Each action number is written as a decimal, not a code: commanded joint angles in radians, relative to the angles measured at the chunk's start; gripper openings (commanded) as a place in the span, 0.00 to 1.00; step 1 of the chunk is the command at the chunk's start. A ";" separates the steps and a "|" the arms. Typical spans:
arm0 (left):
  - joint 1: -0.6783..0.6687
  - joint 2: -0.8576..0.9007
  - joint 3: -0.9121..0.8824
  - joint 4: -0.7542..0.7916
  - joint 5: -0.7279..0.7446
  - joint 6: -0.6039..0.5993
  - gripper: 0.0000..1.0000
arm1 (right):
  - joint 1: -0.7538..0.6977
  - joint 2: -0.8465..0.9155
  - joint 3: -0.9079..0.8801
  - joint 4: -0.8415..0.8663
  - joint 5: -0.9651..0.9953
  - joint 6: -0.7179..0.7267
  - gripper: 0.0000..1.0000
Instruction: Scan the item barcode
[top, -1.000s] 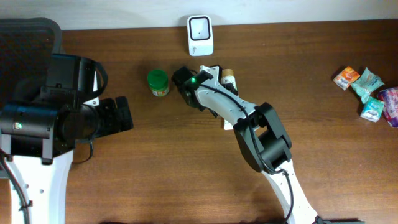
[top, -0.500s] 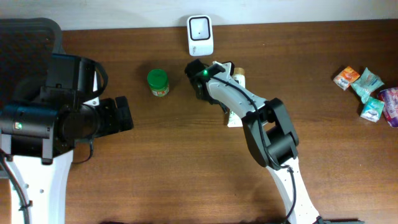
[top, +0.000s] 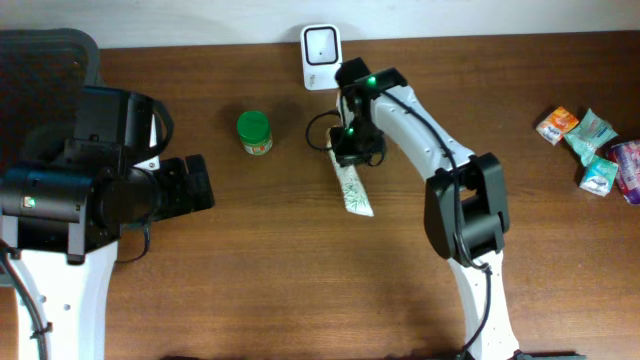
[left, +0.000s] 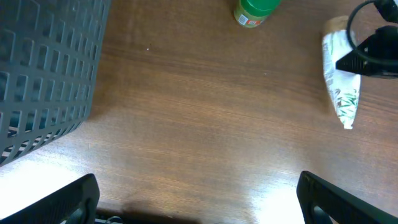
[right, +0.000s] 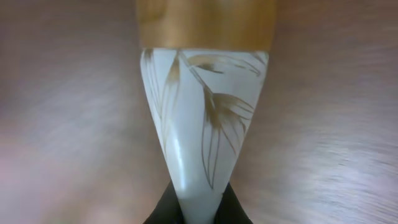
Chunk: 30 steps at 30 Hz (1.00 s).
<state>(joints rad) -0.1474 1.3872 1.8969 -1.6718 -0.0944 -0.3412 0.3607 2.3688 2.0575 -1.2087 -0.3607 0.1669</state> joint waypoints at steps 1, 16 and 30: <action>0.000 -0.011 0.003 0.002 -0.003 -0.010 0.99 | -0.069 -0.038 0.020 -0.015 -0.318 -0.111 0.04; 0.000 -0.011 0.003 0.002 -0.003 -0.010 0.99 | -0.303 -0.009 -0.111 0.000 -0.235 -0.103 0.53; 0.000 -0.011 0.003 0.002 -0.003 -0.010 0.99 | -0.148 -0.023 0.090 -0.192 0.082 -0.150 1.00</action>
<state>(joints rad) -0.1474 1.3872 1.8969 -1.6718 -0.0944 -0.3412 0.2054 2.3680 2.1315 -1.3994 -0.3843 0.0006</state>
